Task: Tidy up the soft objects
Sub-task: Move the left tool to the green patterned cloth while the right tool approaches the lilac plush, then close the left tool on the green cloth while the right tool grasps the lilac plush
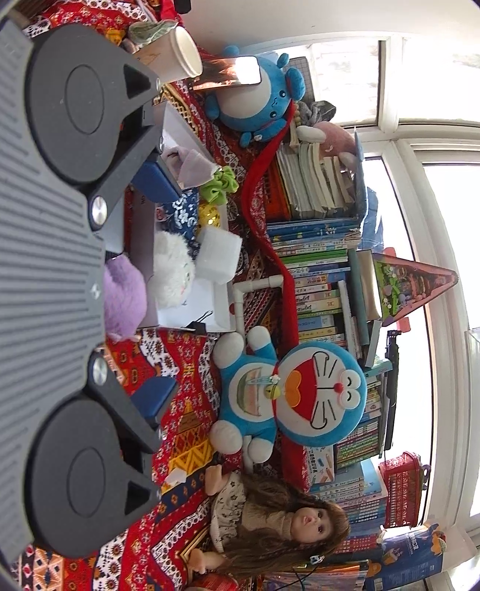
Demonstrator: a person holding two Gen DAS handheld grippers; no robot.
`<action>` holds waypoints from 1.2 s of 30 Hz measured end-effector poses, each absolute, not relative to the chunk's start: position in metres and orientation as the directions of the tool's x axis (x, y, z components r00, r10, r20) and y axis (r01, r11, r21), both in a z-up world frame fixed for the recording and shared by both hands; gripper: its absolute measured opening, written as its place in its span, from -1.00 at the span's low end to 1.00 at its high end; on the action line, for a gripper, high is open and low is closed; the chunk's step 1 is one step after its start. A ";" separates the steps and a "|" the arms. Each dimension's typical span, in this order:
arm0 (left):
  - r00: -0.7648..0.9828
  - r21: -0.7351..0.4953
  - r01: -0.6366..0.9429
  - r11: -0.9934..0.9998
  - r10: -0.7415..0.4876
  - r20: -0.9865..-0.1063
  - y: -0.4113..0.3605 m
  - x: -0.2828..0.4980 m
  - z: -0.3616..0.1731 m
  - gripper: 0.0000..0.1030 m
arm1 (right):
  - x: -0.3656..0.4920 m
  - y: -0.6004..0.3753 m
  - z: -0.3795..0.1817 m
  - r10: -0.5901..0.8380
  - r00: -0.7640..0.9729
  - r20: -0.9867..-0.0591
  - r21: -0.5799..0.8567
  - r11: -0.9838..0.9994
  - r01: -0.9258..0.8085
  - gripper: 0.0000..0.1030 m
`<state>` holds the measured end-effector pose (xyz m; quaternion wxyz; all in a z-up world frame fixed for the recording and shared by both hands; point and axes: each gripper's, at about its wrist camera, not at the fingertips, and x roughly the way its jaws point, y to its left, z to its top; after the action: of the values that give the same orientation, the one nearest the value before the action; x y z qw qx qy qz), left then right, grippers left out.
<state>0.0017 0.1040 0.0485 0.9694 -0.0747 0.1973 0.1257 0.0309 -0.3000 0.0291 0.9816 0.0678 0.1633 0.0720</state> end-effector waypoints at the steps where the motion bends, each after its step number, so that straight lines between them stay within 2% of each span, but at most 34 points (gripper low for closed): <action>1: 0.883 -0.114 -0.286 0.951 0.216 -0.416 0.110 0.006 0.045 0.62 | 0.030 -0.300 0.027 0.159 0.935 -0.316 0.154 0.981 -0.115 1.00; 6: 0.853 -0.179 -0.343 0.922 0.225 -0.471 0.135 0.026 0.029 0.62 | 0.027 -0.301 0.018 0.127 0.931 -0.341 0.139 0.987 -0.084 1.00; 11: 0.830 -0.203 -0.373 0.905 0.228 -0.509 0.147 0.048 0.016 0.62 | 0.031 -0.305 0.010 0.018 0.923 -0.384 0.091 0.996 0.018 1.00; 16: 0.814 -0.208 -0.383 0.900 0.223 -0.536 0.150 0.061 0.006 0.61 | 0.036 -0.308 0.001 0.001 0.902 -0.432 0.055 0.998 0.026 0.99; 22: 0.807 -0.217 -0.387 0.896 0.215 -0.551 0.152 0.070 -0.001 0.59 | 0.044 -0.303 -0.009 0.041 0.875 -0.482 0.029 0.999 -0.031 0.87; 29: 0.799 -0.252 -0.389 0.886 0.188 -0.572 0.157 0.079 -0.006 0.56 | 0.058 -0.307 -0.015 0.138 0.842 -0.521 0.097 0.990 -0.102 0.79; 32: 0.793 -0.262 -0.391 0.882 0.179 -0.582 0.159 0.083 -0.007 0.50 | 0.065 -0.310 -0.017 0.183 0.829 -0.528 0.129 0.982 -0.135 0.78; 36: 0.794 -0.282 -0.382 0.880 0.156 -0.588 0.164 0.088 -0.005 0.30 | 0.074 -0.318 -0.017 0.237 0.809 -0.538 0.186 0.969 -0.161 0.78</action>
<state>0.0885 0.1637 -0.0046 0.9262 -0.1974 0.2865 0.1451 0.0737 -0.3184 -0.0170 0.9488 0.0659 0.2906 0.1049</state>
